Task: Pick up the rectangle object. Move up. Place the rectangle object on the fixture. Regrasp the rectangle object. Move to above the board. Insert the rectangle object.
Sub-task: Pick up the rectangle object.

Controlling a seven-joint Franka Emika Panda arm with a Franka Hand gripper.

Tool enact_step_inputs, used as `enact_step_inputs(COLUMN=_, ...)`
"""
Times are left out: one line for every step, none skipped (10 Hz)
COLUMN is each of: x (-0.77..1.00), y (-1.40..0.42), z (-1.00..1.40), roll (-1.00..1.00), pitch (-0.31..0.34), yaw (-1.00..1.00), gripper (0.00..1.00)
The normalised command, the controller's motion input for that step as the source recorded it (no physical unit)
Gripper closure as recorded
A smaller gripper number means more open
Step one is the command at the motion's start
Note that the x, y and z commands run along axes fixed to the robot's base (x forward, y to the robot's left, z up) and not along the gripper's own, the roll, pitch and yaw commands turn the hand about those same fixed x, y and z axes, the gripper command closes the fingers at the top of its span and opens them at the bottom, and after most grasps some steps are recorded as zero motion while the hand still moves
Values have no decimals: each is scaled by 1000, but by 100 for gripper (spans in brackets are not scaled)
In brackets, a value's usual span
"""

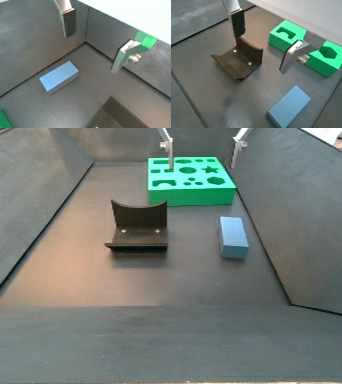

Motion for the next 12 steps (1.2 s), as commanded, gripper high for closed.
enact_step_inputs(x=0, y=-86, z=-60, roll=13, pitch=0, yaw=0, gripper=0)
enact_step_inputs(x=-137, y=-246, z=-289, roll=116, pitch=-90, yaw=0, gripper=0)
enact_step_inputs(x=-134, y=-306, z=-406, roll=104, pitch=-137, yaw=0, gripper=0)
enact_step_inputs(x=-129, y=-309, z=-471, roll=73, pitch=-173, yaw=0, gripper=0)
enact_step_inputs(x=-91, y=-254, z=-491, roll=76, pitch=-140, yaw=9, gripper=0)
enact_step_inputs(x=-140, y=-229, z=-509, roll=74, pitch=-150, yaw=6, gripper=0)
enact_step_inputs(x=-194, y=-166, z=-569, roll=101, pitch=-133, yaw=94, gripper=0)
enact_step_inputs(x=-260, y=-191, z=-660, roll=143, pitch=-164, yaw=191, gripper=0)
enact_step_inputs(x=-280, y=-137, z=-663, roll=177, pitch=-120, yaw=349, gripper=0)
enact_step_inputs(x=-389, y=-166, z=-629, roll=189, pitch=-136, yaw=349, gripper=0)
enact_step_inputs(x=-354, y=-143, z=-549, roll=110, pitch=-170, yaw=291, gripper=0)
enact_step_inputs(x=-374, y=-143, z=-551, roll=113, pitch=-177, yaw=254, gripper=0)
